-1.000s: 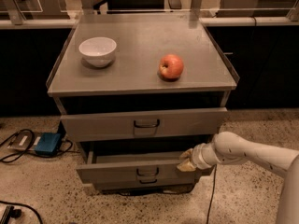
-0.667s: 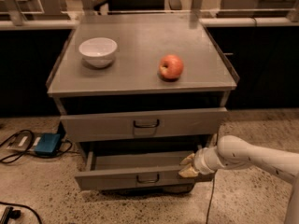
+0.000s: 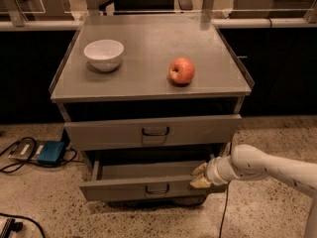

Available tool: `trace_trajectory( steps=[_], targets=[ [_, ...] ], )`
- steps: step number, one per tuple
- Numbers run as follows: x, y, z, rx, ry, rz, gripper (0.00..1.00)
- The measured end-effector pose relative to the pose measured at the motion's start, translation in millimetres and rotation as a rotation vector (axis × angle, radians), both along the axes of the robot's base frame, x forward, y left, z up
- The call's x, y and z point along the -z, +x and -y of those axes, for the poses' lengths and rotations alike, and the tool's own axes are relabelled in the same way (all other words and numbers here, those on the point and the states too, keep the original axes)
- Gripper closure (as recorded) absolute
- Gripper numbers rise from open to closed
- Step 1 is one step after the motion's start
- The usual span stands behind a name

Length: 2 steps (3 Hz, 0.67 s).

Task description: Open middle drawer

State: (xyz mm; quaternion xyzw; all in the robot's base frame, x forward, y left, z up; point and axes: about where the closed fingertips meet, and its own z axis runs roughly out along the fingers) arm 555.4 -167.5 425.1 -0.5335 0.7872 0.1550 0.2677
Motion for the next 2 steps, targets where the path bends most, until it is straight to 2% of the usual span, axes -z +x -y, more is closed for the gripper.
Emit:
trace_trajectory(
  steps=[2],
  targets=[
    [0.0, 0.0, -0.1, 0.000, 0.000, 0.000, 0.27]
  ],
)
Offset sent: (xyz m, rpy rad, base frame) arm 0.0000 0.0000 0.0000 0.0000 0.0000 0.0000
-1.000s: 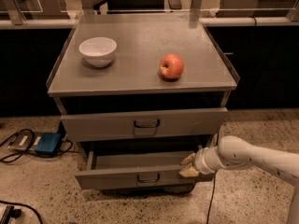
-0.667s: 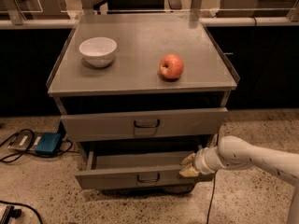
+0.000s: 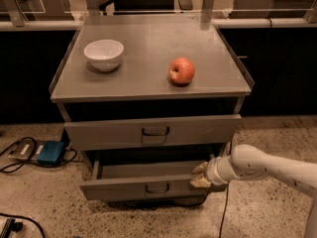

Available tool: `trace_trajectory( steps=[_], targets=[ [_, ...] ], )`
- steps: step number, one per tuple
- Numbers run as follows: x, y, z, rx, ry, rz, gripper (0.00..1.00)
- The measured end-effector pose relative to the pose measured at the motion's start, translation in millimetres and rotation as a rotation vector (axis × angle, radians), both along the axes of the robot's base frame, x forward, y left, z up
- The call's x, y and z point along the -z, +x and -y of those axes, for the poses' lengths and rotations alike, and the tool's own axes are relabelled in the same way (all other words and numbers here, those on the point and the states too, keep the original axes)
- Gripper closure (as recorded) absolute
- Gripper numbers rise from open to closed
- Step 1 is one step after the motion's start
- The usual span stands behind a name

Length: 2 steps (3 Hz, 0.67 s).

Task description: Open middle drawer

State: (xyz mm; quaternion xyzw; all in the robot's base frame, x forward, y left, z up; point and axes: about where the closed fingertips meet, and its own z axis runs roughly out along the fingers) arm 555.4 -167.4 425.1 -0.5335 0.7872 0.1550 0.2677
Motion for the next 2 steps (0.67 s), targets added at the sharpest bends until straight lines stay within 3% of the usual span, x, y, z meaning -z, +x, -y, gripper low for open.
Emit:
trace_trajectory(
  steps=[1, 2],
  targets=[
    [0.0, 0.0, 0.0, 0.000, 0.000, 0.000, 0.04],
    [0.0, 0.0, -0.1, 0.000, 0.000, 0.000, 0.00]
  ],
)
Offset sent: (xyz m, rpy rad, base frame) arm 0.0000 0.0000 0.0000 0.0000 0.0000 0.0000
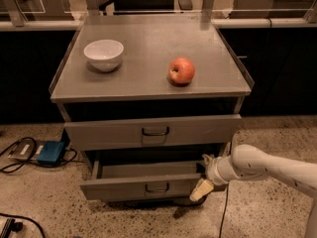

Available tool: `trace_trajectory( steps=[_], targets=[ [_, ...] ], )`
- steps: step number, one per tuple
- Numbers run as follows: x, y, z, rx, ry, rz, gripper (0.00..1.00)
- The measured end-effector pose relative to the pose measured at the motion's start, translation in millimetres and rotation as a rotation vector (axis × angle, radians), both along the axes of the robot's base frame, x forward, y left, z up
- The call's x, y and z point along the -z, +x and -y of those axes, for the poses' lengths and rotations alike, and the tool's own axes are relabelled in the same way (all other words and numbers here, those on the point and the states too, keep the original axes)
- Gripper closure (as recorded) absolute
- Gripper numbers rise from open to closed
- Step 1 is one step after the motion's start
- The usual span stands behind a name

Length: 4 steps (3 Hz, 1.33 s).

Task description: Open middle drawer

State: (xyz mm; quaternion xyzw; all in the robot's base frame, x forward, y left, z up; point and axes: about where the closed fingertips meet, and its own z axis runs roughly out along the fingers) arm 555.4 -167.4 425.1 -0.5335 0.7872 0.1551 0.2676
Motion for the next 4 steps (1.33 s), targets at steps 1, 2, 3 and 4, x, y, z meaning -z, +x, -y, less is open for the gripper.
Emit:
trace_trajectory(
  steps=[1, 2, 3, 4],
  targets=[
    [0.0, 0.0, 0.0, 0.000, 0.000, 0.000, 0.18],
    [3.3, -12.5, 5.2, -0.008, 0.008, -0.008, 0.42],
    [2.5, -48.1, 12.9, -0.025, 0.030, -0.011, 0.65],
    [-0.7, -47.0, 13.3, -0.025, 0.030, -0.011, 0.89]
  ],
)
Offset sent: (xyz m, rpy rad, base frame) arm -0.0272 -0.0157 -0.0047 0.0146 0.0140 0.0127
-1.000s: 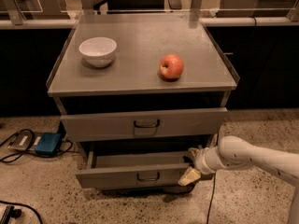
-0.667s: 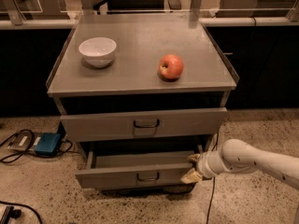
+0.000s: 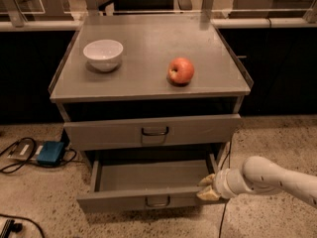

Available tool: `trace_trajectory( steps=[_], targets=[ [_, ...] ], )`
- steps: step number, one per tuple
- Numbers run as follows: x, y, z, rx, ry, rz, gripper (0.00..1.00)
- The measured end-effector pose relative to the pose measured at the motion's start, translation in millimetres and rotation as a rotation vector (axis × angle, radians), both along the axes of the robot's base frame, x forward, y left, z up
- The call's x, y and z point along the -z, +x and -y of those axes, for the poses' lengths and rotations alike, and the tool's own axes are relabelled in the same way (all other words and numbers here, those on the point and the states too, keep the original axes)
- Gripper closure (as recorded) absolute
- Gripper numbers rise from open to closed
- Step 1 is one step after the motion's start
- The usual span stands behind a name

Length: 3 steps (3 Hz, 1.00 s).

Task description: Open middle drawer

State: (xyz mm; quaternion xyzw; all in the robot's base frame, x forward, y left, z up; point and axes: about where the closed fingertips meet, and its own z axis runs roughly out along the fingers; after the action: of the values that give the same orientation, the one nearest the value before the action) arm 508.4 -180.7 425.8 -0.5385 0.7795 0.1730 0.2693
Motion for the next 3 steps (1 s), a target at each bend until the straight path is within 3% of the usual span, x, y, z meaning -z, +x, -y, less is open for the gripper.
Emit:
trace_trajectory(
  steps=[1, 2, 3],
  targets=[
    [-11.0, -3.6, -0.3, -0.005, 0.001, 0.038, 1.00],
    [-11.4, -18.1, 5.9, 0.002, 0.001, 0.035, 1.00],
    [-11.3, -18.1, 5.9, 0.001, 0.001, 0.035, 0.73]
  ],
)
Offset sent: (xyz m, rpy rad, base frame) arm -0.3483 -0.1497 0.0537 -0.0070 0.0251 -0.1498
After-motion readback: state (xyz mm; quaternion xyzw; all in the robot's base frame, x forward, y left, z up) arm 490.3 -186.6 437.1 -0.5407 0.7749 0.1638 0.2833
